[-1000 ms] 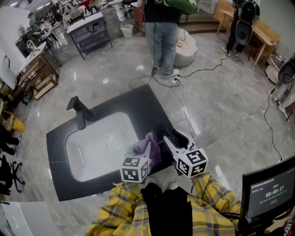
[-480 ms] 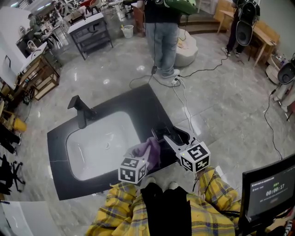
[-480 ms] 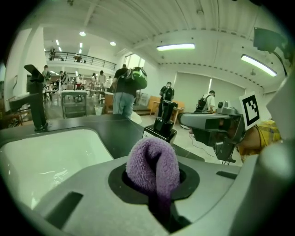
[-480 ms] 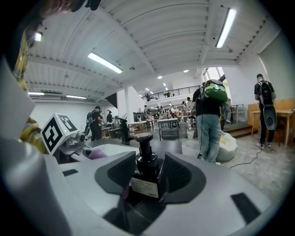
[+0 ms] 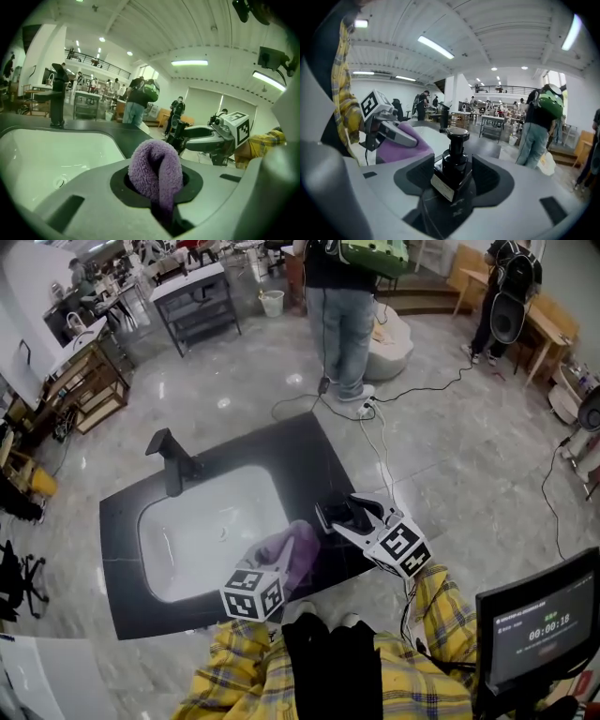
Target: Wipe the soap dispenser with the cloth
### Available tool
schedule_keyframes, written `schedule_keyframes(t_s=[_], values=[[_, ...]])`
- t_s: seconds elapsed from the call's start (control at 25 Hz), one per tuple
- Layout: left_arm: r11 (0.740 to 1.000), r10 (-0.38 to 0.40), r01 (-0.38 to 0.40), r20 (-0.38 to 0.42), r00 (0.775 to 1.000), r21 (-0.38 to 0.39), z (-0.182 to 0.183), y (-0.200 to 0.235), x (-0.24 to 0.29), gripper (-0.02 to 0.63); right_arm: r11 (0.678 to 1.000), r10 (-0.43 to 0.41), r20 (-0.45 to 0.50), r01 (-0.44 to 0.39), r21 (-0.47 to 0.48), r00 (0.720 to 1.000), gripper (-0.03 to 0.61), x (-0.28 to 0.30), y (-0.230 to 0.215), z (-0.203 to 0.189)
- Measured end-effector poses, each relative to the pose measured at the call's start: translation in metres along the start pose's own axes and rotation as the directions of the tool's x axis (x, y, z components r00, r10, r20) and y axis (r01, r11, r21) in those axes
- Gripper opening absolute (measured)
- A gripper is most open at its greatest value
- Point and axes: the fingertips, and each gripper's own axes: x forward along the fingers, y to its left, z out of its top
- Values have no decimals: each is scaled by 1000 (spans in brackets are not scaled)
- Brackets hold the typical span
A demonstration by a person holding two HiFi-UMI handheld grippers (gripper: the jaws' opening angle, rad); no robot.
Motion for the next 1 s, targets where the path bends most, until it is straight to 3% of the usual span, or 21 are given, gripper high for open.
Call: schedule_keyframes(t_s=[0.16,0.6,0.8,0.88,1.0], values=[[1000,18,-18,18,1000,-9,3,6,-7,43,992,65,-66,-72,-106,996,228,10,2,-1],[999,36,-34,54,998,-37,12,11,-14,43,947,236,-153,-263,-183,960,227,24,3,-2],[999,28,-26,55,998,-35,14,7,-11,43,922,308,-196,-343,-178,931,224,27,4,-3],[999,29,-27,63,998,-35,16,7,-9,43,917,335,-196,-367,-158,921,192,27,5,-3],[999,38,-35,79,996,-36,21,8,-7,43,926,335,-163,-357,-126,928,190,27,3,-3]])
